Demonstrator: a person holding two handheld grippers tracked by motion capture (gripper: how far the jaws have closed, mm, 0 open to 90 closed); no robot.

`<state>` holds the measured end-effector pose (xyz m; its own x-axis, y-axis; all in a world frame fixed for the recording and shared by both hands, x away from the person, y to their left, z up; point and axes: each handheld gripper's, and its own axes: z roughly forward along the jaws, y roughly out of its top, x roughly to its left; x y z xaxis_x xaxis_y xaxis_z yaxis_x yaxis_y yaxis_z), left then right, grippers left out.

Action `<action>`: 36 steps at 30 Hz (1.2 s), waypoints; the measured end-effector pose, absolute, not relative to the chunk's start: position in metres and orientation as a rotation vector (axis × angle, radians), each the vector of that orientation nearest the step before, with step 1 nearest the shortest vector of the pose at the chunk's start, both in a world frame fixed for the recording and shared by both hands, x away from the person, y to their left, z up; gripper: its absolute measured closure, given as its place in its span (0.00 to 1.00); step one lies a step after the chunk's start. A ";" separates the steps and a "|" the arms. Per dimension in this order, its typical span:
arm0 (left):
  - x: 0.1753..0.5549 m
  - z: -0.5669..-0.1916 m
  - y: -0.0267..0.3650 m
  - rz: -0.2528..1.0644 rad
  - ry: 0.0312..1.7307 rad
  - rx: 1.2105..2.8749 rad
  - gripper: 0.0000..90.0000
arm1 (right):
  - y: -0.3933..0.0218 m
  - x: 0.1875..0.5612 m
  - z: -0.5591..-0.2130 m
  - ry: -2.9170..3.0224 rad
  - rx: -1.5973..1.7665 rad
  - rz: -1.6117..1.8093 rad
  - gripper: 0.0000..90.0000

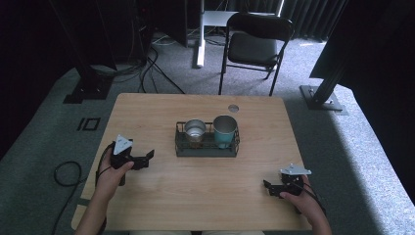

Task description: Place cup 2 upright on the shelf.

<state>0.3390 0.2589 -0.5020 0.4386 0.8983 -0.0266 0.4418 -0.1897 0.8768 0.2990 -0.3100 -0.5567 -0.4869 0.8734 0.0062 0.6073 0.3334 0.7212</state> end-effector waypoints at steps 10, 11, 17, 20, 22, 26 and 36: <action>0.319 -0.515 0.281 0.642 1.222 1.778 0.03 | -0.310 0.299 -0.557 2.220 1.308 0.951 0.12; 0.317 -0.516 0.282 0.638 1.231 1.773 0.03 | -0.310 0.299 -0.557 2.220 1.308 0.951 0.12; 0.304 -0.524 0.290 0.629 1.276 1.763 0.03 | -0.310 0.299 -0.557 2.220 1.308 0.951 0.12; 0.298 -0.529 0.294 0.638 1.302 1.778 0.03 | -0.310 0.299 -0.557 2.220 1.308 0.952 0.12; 0.294 -0.531 0.297 0.637 1.323 1.774 0.03 | -0.310 0.299 -0.557 2.220 1.306 0.951 0.12; 0.284 -0.536 0.304 0.642 1.354 1.759 0.03 | -0.310 0.299 -0.557 2.220 1.306 0.952 0.12; 0.269 -0.545 0.318 0.655 1.442 1.760 0.03 | -0.310 0.299 -0.557 2.220 1.307 0.952 0.12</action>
